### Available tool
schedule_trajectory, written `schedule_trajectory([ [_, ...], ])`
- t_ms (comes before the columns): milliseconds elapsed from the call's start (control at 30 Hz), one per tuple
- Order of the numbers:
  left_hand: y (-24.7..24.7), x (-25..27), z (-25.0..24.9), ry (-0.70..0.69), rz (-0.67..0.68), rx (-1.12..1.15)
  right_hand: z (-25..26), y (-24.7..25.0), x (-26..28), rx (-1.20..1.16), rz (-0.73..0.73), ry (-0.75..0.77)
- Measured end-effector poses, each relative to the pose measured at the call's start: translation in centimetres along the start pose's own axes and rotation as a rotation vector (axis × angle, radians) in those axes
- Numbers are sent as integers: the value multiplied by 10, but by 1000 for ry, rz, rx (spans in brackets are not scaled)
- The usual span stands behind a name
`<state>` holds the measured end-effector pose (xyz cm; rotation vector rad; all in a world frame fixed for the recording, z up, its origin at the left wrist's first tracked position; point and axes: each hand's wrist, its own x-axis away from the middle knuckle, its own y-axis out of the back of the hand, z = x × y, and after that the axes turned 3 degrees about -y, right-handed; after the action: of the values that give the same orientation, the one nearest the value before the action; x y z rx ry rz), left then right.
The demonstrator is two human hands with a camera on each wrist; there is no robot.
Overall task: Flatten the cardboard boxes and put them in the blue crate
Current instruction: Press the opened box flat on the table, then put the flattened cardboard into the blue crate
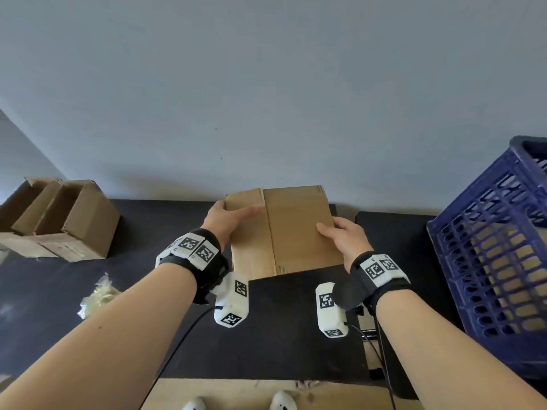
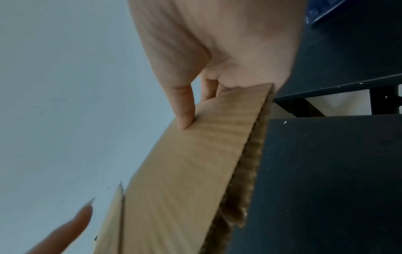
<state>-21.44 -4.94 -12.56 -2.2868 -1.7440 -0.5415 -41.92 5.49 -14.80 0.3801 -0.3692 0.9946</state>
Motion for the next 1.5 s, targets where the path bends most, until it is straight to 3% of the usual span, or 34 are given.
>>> schedule_trajectory([
  [133, 3, 24, -9, -33, 47, -72, 12, 9, 25, -45, -61, 96],
  [267, -2, 46, -30, -164, -8, -66, 27, 11, 50, -65, -140, 190],
  [433, -25, 78, -52, -306, 30, 4, 43, 29, 92, -86, -293, 257],
  [667, -88, 133, -71, -445, 199, 100, 57, 103, 165, -65, -513, 338],
  [867, -158, 180, -95, -528, 313, 126, 69, 173, 206, -77, -600, 460],
  [1067, -256, 211, -128, -611, 389, 108, 82, 272, 211, -114, -706, 532],
  [1300, -416, 213, -160, -663, 410, 50, 99, 433, 178, -76, -762, 563],
  [1500, -540, 193, -174, -630, 399, -126, 111, 572, 126, 149, -794, 448],
])
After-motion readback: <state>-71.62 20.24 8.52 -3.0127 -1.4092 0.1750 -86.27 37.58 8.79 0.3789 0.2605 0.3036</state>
